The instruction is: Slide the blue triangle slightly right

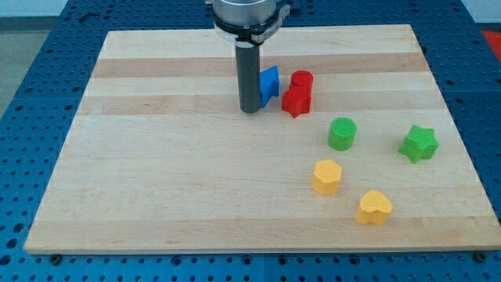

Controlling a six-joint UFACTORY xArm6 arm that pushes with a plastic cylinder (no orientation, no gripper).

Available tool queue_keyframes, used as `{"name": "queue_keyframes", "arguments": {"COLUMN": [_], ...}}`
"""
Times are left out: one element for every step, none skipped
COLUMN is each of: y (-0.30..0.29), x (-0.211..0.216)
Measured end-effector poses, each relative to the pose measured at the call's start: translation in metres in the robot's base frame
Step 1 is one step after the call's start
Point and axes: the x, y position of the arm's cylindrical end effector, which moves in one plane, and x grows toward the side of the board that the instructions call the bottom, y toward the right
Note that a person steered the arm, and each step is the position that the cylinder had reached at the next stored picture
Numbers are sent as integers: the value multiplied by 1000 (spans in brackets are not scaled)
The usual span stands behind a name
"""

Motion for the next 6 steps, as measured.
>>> {"name": "queue_keyframes", "arguments": {"y": [-50,-80,-64,-11,29,34], "x": [5,-4,-52,-76,-76,-76]}}
